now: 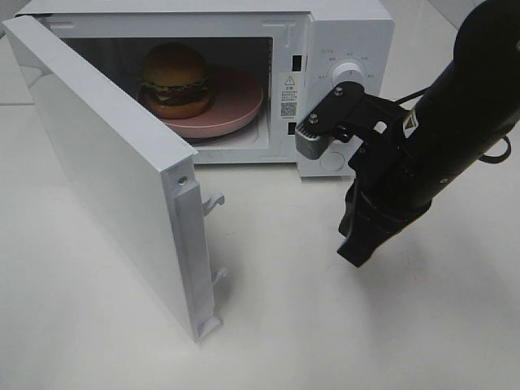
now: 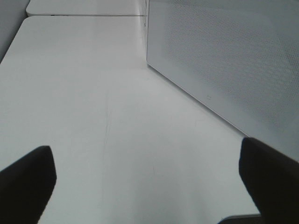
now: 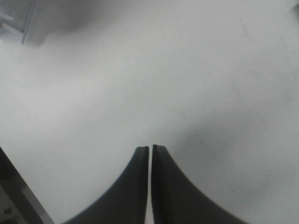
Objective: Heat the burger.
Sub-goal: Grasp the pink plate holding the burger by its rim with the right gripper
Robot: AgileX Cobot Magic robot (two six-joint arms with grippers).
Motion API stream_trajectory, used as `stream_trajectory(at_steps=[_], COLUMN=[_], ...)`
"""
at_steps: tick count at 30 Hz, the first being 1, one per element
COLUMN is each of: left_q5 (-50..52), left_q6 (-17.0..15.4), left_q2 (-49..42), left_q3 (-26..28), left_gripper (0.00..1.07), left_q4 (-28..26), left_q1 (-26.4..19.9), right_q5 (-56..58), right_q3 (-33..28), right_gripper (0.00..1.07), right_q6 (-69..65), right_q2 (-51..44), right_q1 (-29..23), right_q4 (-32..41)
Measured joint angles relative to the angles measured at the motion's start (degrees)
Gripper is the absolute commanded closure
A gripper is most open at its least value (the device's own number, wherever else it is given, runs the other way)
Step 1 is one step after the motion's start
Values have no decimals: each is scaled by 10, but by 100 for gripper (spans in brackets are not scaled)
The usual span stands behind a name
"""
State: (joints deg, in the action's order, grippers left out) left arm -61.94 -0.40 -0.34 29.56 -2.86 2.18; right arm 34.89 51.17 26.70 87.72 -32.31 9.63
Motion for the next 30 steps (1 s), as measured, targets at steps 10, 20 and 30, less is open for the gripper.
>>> stream_trajectory(at_steps=[10, 20, 30], left_q5=[0, 0, 0], left_q6=[0, 0, 0], left_q2=[0, 0, 0], left_q3=[0, 0, 0], left_gripper=[7, 7, 7], left_q4=[0, 0, 0], left_q1=[0, 0, 0], right_q5=[33, 10, -37], right_q3=[10, 10, 21], right_gripper=[98, 92, 55], right_q6=[283, 602, 626], right_q2=[-1, -1, -1], right_q1=[0, 0, 0], right_q4=[-44, -70, -104])
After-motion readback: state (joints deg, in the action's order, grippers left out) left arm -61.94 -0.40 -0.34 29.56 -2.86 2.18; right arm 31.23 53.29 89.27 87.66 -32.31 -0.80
